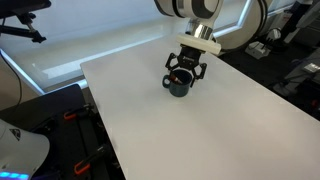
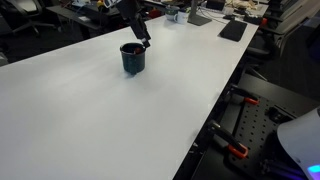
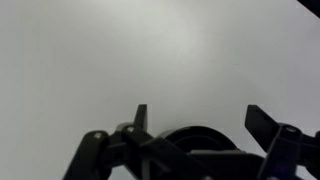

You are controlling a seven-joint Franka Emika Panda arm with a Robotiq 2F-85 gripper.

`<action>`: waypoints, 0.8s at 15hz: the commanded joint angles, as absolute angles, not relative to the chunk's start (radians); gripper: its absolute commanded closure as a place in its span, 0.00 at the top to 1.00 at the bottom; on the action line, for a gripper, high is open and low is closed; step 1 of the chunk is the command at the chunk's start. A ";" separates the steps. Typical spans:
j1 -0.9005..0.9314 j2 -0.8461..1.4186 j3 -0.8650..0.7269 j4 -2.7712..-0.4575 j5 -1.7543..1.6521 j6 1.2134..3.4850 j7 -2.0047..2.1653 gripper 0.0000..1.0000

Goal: Remove the marker from the mug

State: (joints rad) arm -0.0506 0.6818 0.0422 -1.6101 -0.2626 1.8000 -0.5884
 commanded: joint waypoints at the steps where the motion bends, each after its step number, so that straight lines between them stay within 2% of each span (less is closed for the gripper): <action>1: -0.018 0.682 0.053 -1.595 -0.285 1.772 -0.571 1.00; 12: 0.023 0.690 0.069 -1.600 -0.299 1.770 -0.576 1.00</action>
State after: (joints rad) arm 0.0313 0.6881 0.0584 -1.6041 -0.2930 1.7747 -0.5794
